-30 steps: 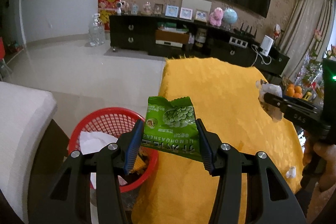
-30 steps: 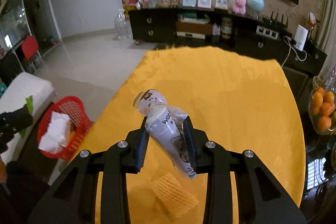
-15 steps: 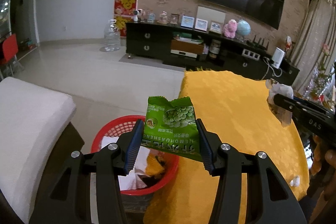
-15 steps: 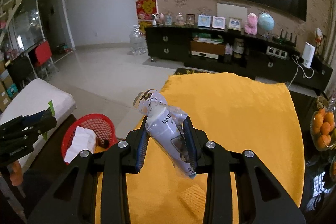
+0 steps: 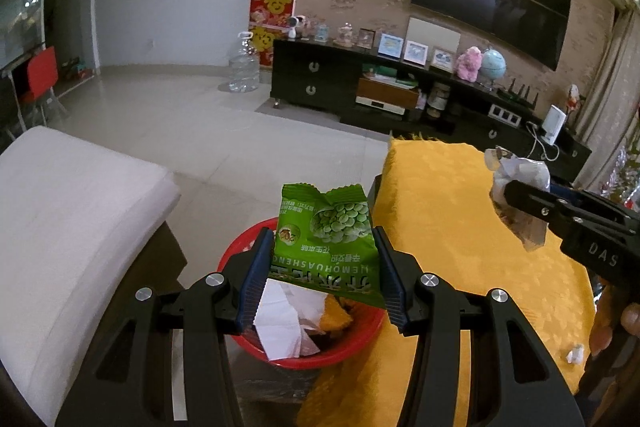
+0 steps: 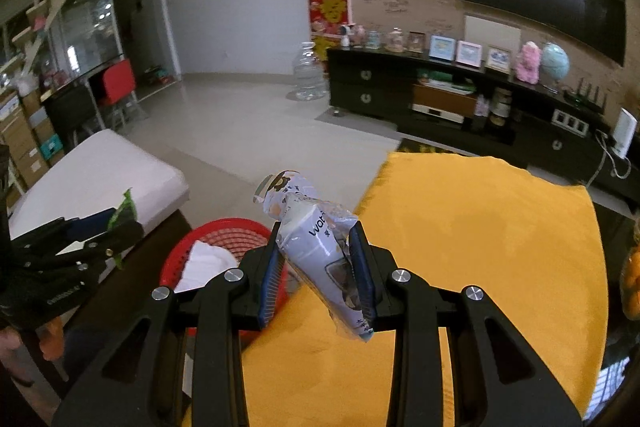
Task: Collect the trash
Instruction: 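Carry the green packet and clear snack bag over the red wastebasket, then open both tools to drop the packet and bag into the wastebasket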
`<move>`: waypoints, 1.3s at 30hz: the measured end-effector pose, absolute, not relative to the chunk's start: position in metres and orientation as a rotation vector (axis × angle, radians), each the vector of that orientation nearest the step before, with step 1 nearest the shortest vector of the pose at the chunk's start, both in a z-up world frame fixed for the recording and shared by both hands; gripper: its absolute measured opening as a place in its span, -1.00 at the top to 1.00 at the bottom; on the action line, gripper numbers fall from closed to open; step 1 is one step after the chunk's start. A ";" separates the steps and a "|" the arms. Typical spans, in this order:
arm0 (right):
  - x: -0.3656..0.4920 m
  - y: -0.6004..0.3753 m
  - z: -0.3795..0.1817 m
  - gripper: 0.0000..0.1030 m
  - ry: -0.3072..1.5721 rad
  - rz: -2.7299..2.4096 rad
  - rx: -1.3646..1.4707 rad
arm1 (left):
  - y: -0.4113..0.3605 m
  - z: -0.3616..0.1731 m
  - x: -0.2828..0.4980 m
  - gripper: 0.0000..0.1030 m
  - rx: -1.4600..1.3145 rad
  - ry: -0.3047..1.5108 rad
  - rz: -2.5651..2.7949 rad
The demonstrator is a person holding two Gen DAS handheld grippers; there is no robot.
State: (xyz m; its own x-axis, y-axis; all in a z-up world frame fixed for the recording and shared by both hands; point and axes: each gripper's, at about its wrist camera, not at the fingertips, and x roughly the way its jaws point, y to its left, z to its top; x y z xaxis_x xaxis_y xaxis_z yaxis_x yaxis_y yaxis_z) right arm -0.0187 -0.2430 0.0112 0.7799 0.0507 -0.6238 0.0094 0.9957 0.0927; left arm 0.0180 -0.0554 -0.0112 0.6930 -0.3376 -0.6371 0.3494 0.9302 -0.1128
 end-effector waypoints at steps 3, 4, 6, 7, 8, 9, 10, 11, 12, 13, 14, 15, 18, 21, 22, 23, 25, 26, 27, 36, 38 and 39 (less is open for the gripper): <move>-0.010 -0.229 0.008 0.38 0.691 0.051 0.091 | -0.051 -0.015 0.022 0.07 0.009 0.717 -0.379; -0.006 -0.226 0.007 0.38 0.696 0.060 0.093 | -0.051 -0.017 0.022 0.07 0.008 0.720 -0.376; -0.003 -0.219 0.005 0.38 0.704 0.070 0.093 | -0.047 -0.020 0.025 0.07 0.002 0.726 -0.372; 0.001 -0.214 0.003 0.38 0.709 0.078 0.091 | -0.046 -0.021 0.027 0.07 0.001 0.730 -0.370; 0.003 -0.212 0.002 0.38 0.713 0.081 0.089 | -0.045 -0.024 0.030 0.07 -0.002 0.736 -0.367; 0.005 -0.209 0.001 0.38 0.717 0.086 0.087 | -0.042 -0.026 0.032 0.07 -0.005 0.741 -0.367; 0.007 -0.205 -0.001 0.38 0.721 0.092 0.084 | -0.042 -0.031 0.035 0.07 -0.006 0.751 -0.366; 0.010 -0.202 -0.003 0.38 0.728 0.097 0.082 | -0.041 -0.034 0.036 0.07 -0.004 0.758 -0.364; 0.012 -0.201 -0.005 0.38 0.733 0.101 0.083 | -0.041 -0.037 0.038 0.07 -0.002 0.765 -0.363; 0.016 -0.199 -0.008 0.38 0.743 0.106 0.087 | -0.041 -0.041 0.041 0.07 -0.001 0.773 -0.363; 0.019 -0.197 -0.012 0.38 0.753 0.109 0.092 | -0.041 -0.046 0.044 0.07 0.000 0.785 -0.363; 0.022 -0.196 -0.015 0.38 0.761 0.111 0.095 | -0.040 -0.050 0.046 0.07 -0.001 0.796 -0.366; 0.031 -0.192 -0.027 0.37 0.795 0.119 0.105 | -0.041 -0.065 0.051 0.07 0.005 0.836 -0.381; 0.041 -0.187 -0.039 0.36 0.826 0.129 0.108 | -0.042 -0.078 0.055 0.07 0.017 0.856 -0.384; 0.044 -0.185 -0.043 0.36 0.835 0.131 0.109 | -0.042 -0.080 0.057 0.07 0.017 0.861 -0.384; 0.046 -0.184 -0.046 0.36 0.842 0.133 0.110 | -0.041 -0.084 0.059 0.07 0.019 0.869 -0.384; 0.051 -0.181 -0.052 0.35 0.858 0.139 0.115 | -0.040 -0.091 0.064 0.07 0.021 0.882 -0.380; 0.054 -0.179 -0.055 0.35 0.868 0.142 0.118 | -0.040 -0.094 0.066 0.07 0.020 0.888 -0.377; 0.057 -0.178 -0.058 0.35 0.874 0.144 0.118 | -0.039 -0.097 0.067 0.07 0.019 0.893 -0.375; 0.076 -0.169 -0.074 0.34 0.910 0.172 0.122 | -0.035 -0.110 0.078 -0.04 0.010 0.925 -0.358; 0.080 -0.169 -0.077 0.26 0.914 0.179 0.129 | -0.035 -0.110 0.079 -0.18 0.009 0.922 -0.348; 0.081 -0.168 -0.077 0.24 0.915 0.179 0.133 | -0.035 -0.110 0.079 -0.28 0.007 0.920 -0.346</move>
State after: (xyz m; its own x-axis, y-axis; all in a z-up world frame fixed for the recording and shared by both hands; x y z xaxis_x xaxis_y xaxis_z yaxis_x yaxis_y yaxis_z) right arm 0.0814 -0.1685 -0.0772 0.5969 0.2107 -0.7742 -0.0974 0.9768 0.1908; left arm 0.0791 -0.0346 -0.1102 0.5544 -0.2902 -0.7800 0.2962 0.9447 -0.1410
